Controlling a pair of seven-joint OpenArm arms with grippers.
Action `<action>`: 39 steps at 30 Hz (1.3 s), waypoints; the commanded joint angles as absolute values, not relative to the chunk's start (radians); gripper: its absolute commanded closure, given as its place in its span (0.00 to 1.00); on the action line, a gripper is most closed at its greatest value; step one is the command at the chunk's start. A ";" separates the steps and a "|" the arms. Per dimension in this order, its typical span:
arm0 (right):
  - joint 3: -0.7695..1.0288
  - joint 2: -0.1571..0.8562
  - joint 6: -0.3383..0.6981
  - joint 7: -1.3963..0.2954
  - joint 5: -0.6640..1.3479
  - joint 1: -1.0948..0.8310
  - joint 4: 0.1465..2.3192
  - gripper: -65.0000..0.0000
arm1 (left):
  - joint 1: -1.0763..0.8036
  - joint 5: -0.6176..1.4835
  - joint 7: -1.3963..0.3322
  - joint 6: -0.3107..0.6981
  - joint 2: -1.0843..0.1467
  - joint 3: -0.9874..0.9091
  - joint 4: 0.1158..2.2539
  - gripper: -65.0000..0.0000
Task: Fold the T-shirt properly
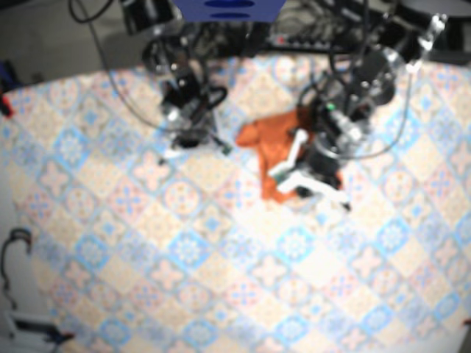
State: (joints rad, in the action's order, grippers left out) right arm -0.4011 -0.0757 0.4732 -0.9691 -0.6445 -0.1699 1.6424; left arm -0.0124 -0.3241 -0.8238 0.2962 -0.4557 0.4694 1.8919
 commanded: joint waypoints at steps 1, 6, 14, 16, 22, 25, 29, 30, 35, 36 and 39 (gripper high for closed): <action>-0.400 -0.081 0.466 -0.963 -0.648 -0.182 1.693 0.94 | -0.036 -0.298 -0.860 0.321 -0.486 0.401 1.931 1.00; -0.320 -0.079 0.466 -0.969 -0.644 -0.302 1.813 0.94 | -0.271 -0.097 -0.886 0.372 -0.561 0.111 2.015 1.00; -0.199 -0.079 0.466 -0.967 -0.650 -0.522 1.879 0.94 | -0.694 0.206 -0.829 0.375 -0.611 -0.260 2.017 1.00; -0.176 -0.079 0.466 -0.967 -0.650 -0.585 1.893 0.94 | -0.780 0.262 -0.828 0.375 -0.610 -0.308 2.017 1.00; -0.094 -0.084 0.464 -0.961 -0.642 -0.771 1.879 0.94 | -0.967 0.389 -0.828 0.375 -0.602 -0.354 1.962 1.00; -0.079 -0.084 0.464 -0.961 -0.641 -0.848 1.854 0.94 | -0.990 0.435 -0.828 0.375 -0.572 -0.354 1.819 1.00; -0.013 -0.084 0.464 -0.906 -0.556 -0.918 1.755 0.94 | -0.921 0.450 -0.668 0.377 -0.567 -0.309 1.461 1.00; 0.013 -0.084 0.464 -0.881 -0.516 -0.926 1.712 0.94 | -0.891 0.438 -0.608 0.377 -0.572 -0.272 1.371 1.00; 0.225 -0.082 0.464 -0.659 -0.272 -0.892 1.336 0.94 | -0.699 0.381 -0.300 0.377 -0.564 -0.071 0.874 1.00; 0.271 -0.079 0.464 -0.602 -0.239 -0.866 1.222 0.94 | -0.647 0.383 -0.236 0.377 -0.549 -0.018 0.754 1.00; 0.372 -0.058 0.464 -0.440 -0.216 -0.794 0.911 0.94 | -0.509 0.380 -0.094 0.372 -0.509 0.101 0.504 1.00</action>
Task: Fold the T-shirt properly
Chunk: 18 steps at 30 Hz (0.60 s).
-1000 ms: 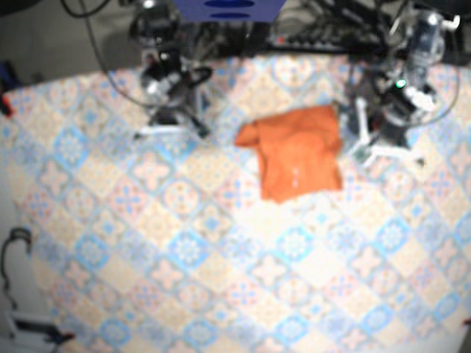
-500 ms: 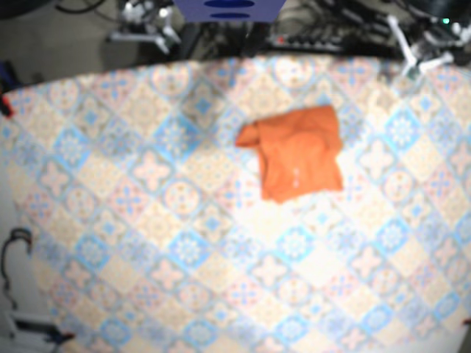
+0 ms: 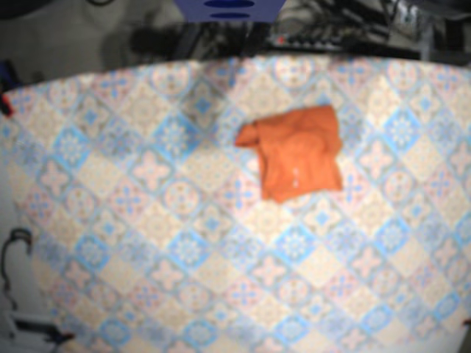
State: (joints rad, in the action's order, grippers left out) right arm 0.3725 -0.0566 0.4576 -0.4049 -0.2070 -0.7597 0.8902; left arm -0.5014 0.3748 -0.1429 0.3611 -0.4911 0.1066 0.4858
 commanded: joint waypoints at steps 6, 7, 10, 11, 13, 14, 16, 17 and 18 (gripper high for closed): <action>0.404 0.035 0.464 -0.059 -0.213 -0.634 0.361 0.94 | -0.378 0.374 -0.021 0.367 -0.426 0.231 0.394 1.00; 0.404 0.041 0.464 0.005 -0.211 -0.611 0.297 0.94 | -0.349 0.374 -0.021 0.367 -0.409 0.245 0.394 1.00; 0.412 0.039 0.464 0.148 -0.209 -0.550 0.188 0.94 | -0.274 0.374 -0.024 0.366 -0.357 0.268 0.389 1.00; 0.430 0.036 0.464 0.176 -0.209 -0.529 0.166 0.94 | -0.252 0.374 -0.025 0.366 -0.326 0.275 0.389 1.00; 0.475 0.018 0.464 0.203 -0.209 -0.487 0.142 0.94 | -0.211 0.372 -0.030 0.366 -0.278 0.288 0.389 1.00; 0.506 -0.008 0.464 0.203 -0.209 -0.461 0.136 0.94 | -0.193 0.372 -0.036 0.366 -0.255 0.292 0.387 1.00; 0.539 -0.045 0.464 0.200 -0.217 -0.418 0.133 0.94 | -0.170 0.375 -0.061 0.366 -0.214 0.300 0.371 1.00; 0.539 -0.053 0.464 0.200 -0.217 -0.400 0.133 0.94 | -0.159 0.377 -0.068 0.366 -0.196 0.295 0.352 1.00; 0.544 -0.053 0.464 0.200 -0.213 -0.386 0.133 0.94 | -0.143 0.380 -0.071 0.366 -0.177 0.292 0.331 1.00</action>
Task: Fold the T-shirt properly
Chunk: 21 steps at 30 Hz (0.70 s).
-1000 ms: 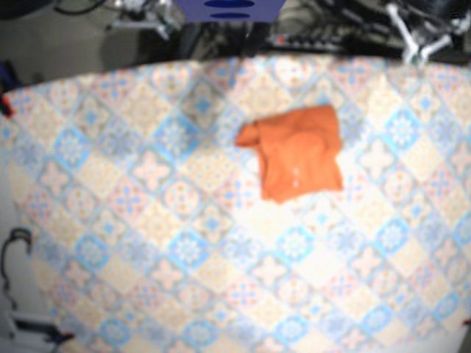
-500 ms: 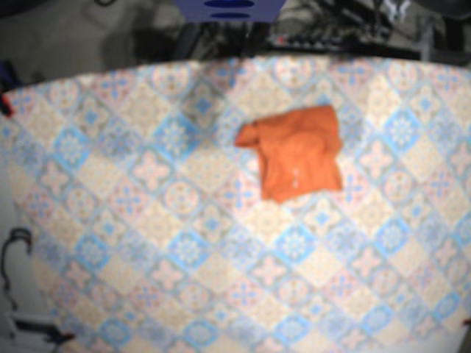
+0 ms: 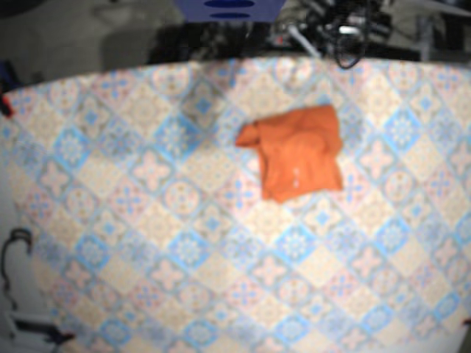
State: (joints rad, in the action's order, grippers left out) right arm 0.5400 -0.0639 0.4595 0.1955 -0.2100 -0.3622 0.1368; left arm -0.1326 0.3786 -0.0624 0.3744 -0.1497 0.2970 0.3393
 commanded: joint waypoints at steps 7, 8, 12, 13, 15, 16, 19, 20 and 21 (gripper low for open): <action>0.667 -0.064 0.464 0.203 -0.209 -0.275 0.131 0.94 | -0.105 0.398 -0.070 0.320 -0.088 0.226 0.249 1.00; 0.688 -0.073 0.464 0.203 -0.209 -0.260 0.131 0.94 | -0.107 0.403 -0.070 0.286 -0.079 0.205 0.249 1.00; 0.710 -0.079 0.464 0.202 -0.216 -0.232 0.131 0.94 | -0.127 0.403 -0.065 0.186 -0.042 0.128 0.254 1.00; 0.710 -0.079 0.464 0.202 -0.217 -0.232 0.130 0.94 | -0.131 0.401 -0.050 0.177 -0.035 0.114 0.254 1.00; 0.708 -0.079 0.464 0.200 -0.217 -0.231 0.130 0.94 | -0.142 0.395 0.001 0.163 -0.019 0.101 0.248 1.00; 0.708 -0.079 0.464 0.200 -0.217 -0.231 0.130 0.94 | -0.151 0.395 0.019 0.156 -0.015 0.101 0.248 1.00; 0.665 -0.077 0.464 0.203 -0.219 -0.231 0.130 0.94 | -0.160 0.395 0.042 0.136 -0.015 0.102 0.248 1.00; 0.641 -0.074 0.464 0.203 -0.219 -0.231 0.130 0.94 | -0.160 0.395 0.042 0.133 -0.015 0.102 0.248 1.00; 0.611 -0.073 0.464 0.203 -0.219 -0.231 0.131 0.94 | -0.160 0.395 0.044 0.131 -0.016 0.102 0.248 1.00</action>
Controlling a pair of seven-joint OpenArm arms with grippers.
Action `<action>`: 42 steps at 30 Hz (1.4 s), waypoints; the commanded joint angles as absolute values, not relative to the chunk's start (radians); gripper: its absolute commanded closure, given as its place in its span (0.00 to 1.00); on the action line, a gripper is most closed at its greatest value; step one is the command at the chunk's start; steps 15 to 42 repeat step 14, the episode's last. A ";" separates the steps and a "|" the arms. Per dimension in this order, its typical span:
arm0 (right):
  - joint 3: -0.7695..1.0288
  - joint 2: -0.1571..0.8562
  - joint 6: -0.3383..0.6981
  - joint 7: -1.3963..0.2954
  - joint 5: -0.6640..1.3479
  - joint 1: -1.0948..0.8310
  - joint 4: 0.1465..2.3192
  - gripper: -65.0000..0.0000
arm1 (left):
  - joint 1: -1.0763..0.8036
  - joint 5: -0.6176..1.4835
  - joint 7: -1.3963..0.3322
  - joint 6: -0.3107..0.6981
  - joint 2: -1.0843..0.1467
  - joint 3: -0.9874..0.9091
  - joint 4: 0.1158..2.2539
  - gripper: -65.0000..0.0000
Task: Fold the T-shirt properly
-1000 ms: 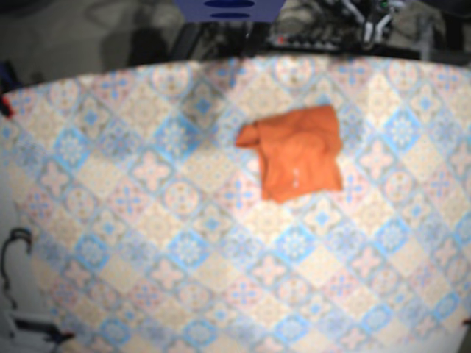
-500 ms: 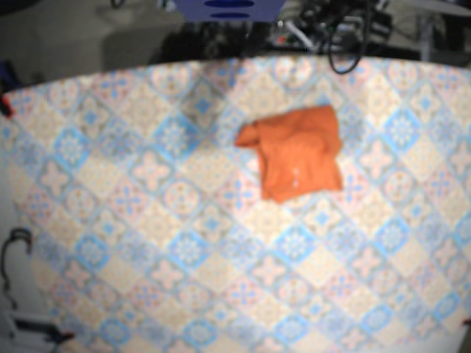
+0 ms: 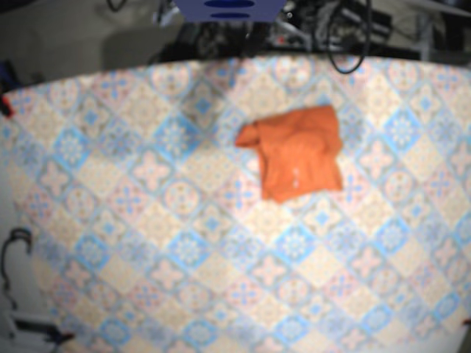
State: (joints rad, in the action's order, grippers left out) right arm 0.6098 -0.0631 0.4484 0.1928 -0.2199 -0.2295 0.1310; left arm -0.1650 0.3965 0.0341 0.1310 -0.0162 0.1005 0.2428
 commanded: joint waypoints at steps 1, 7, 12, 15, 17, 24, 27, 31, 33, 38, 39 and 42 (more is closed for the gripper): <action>0.585 -0.071 0.464 0.203 -0.219 -0.231 0.131 0.94 | -0.160 0.395 0.044 0.131 -0.019 0.102 0.248 1.00; 0.490 -0.053 0.464 0.203 -0.217 -0.229 0.131 0.94 | -0.160 0.394 0.044 0.131 -0.036 0.104 0.248 1.00; 0.479 -0.053 0.464 0.203 -0.217 -0.228 0.131 0.94 | -0.162 0.392 0.044 0.131 -0.038 0.104 0.248 1.00; 0.479 -0.053 0.464 0.203 -0.217 -0.228 0.131 0.94 | -0.162 0.392 0.044 0.131 -0.036 0.104 0.248 1.00; 0.479 -0.053 0.464 0.203 -0.217 -0.228 0.131 0.94 | -0.162 0.392 0.044 0.131 -0.036 0.104 0.248 1.00; 0.479 -0.053 0.464 0.203 -0.217 -0.228 0.131 0.94 | -0.162 0.392 0.044 0.131 -0.036 0.104 0.248 1.00; 0.479 -0.053 0.464 0.203 -0.217 -0.228 0.131 0.94 | -0.162 0.392 0.044 0.131 -0.036 0.104 0.248 1.00; 0.479 -0.053 0.464 0.203 -0.217 -0.228 0.131 0.94 | -0.162 0.392 0.044 0.131 -0.036 0.104 0.248 1.00; 0.479 -0.053 0.464 0.203 -0.217 -0.228 0.131 0.94 | -0.162 0.392 0.044 0.131 -0.036 0.104 0.248 1.00; 0.479 -0.053 0.464 0.203 -0.217 -0.228 0.131 0.94 | -0.162 0.392 0.044 0.131 -0.036 0.104 0.248 1.00; 0.479 -0.053 0.464 0.203 -0.217 -0.228 0.131 0.94 | -0.162 0.392 0.044 0.131 -0.036 0.104 0.248 1.00; 0.479 -0.053 0.464 0.203 -0.217 -0.228 0.131 0.94 | -0.162 0.392 0.044 0.131 -0.036 0.104 0.248 1.00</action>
